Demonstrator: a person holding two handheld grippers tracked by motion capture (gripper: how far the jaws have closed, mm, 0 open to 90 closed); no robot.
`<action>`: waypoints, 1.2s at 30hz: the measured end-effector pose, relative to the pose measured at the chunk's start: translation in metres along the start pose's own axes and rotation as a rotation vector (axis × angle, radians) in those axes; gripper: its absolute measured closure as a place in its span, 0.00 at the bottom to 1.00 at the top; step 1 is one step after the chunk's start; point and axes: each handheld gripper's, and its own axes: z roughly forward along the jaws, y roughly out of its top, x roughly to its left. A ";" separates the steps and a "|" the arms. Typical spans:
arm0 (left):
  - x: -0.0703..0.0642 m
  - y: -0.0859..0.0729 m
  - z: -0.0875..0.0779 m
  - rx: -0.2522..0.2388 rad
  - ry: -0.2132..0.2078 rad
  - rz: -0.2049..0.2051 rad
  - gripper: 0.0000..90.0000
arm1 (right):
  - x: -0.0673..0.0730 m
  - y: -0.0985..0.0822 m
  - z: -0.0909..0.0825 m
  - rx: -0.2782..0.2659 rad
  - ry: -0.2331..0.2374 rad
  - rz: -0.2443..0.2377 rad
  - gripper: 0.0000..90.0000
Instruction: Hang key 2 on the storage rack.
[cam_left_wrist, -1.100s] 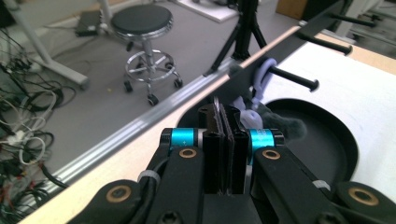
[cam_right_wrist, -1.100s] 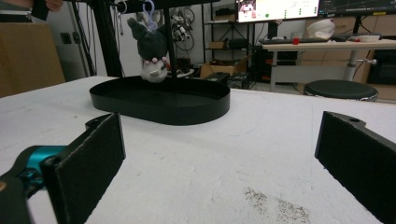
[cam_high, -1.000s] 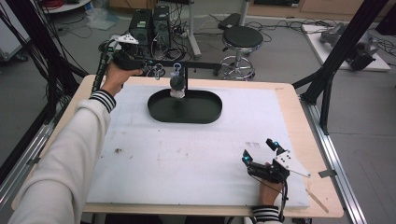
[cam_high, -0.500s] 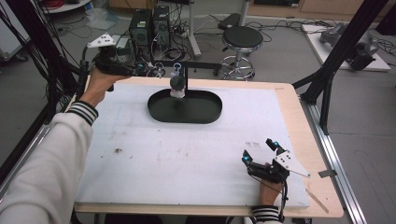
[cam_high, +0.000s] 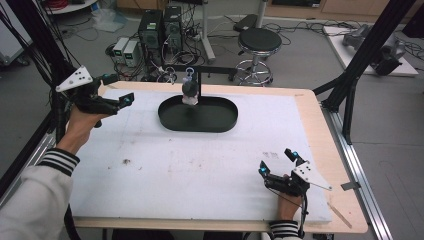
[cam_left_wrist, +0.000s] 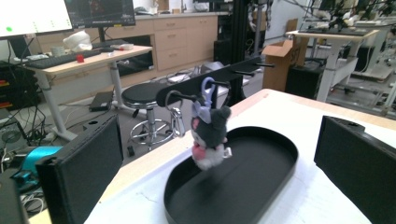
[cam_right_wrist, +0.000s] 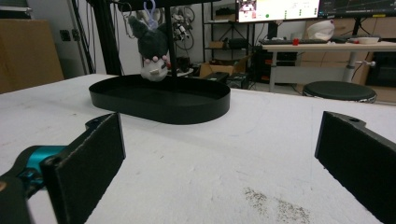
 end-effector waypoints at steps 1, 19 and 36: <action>-0.004 -0.003 -0.004 -0.012 -0.004 0.002 0.02 | 0.000 0.000 0.000 0.004 0.001 0.005 0.01; -0.055 -0.089 -0.057 -0.034 0.014 0.015 0.02 | 0.000 0.000 0.000 0.001 0.000 -0.012 0.01; -0.069 -0.145 -0.078 -0.060 0.051 -0.036 0.02 | 0.001 0.000 0.000 0.003 0.000 -0.008 0.01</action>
